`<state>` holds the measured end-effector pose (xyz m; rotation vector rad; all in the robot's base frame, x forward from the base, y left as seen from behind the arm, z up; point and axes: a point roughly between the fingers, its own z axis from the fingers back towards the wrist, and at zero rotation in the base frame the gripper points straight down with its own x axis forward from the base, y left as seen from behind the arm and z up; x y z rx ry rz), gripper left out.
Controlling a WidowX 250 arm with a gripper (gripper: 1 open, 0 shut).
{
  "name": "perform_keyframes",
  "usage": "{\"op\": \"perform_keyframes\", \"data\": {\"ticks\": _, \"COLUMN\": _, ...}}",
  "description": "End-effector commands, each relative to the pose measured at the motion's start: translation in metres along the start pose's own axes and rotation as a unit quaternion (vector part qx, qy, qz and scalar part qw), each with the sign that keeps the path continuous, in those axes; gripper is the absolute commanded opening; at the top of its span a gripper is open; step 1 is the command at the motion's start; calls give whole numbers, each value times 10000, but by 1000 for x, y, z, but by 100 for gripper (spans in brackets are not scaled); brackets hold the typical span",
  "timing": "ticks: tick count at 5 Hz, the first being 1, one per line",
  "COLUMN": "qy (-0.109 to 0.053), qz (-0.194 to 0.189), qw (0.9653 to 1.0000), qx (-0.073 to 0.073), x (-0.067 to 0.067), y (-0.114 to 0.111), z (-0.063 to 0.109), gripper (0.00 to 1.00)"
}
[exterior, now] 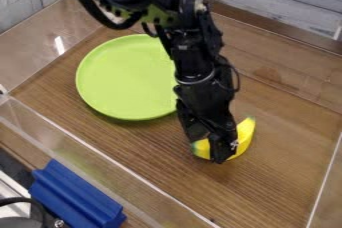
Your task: Remove the banana from inside the green plate and put it on the table
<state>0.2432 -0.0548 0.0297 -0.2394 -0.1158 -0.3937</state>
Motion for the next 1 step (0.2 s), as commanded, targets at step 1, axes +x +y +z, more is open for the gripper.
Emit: {"op": "perform_keyframes", "data": {"ticks": 1, "qy": -161, "qz": -41, "qw": 9999, "qx": 41, "x": 9, "y": 0, "z": 1, "gripper": 100}}
